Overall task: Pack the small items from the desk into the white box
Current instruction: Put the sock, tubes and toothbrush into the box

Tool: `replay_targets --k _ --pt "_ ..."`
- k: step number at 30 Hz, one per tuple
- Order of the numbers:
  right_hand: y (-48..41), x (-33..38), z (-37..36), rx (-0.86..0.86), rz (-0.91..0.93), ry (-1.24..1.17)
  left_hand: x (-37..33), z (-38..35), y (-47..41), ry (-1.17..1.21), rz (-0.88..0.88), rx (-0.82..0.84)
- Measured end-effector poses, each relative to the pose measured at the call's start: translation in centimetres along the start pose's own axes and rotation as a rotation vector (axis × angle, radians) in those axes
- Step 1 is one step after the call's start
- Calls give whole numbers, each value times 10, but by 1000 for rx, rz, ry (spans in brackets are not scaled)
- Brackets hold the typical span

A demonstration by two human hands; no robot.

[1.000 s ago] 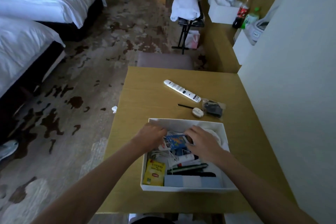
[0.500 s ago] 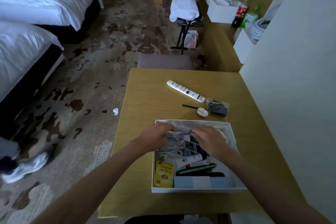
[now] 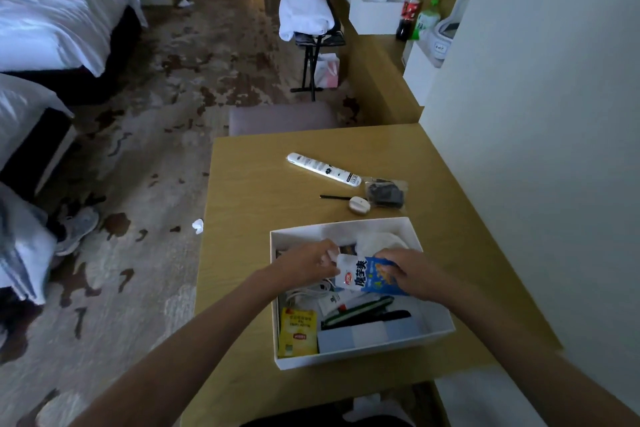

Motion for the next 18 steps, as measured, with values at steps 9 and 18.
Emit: replay_targets --k 9,18 --pt "-10 30 -30 261 155 159 -9 1 3 -146 54 64" --pt "-16 21 11 56 299 57 -11 11 -6 -221 178 -104"
Point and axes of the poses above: each hand's wrist, its own y-axis away from the middle knuckle, its own z-axis out of the back of the hand, x = y × z, the point moved 6 cm from there along -y, towards the middle knuckle, and after that the axes turned 7 degrees about -y, right-handed, at the moved point
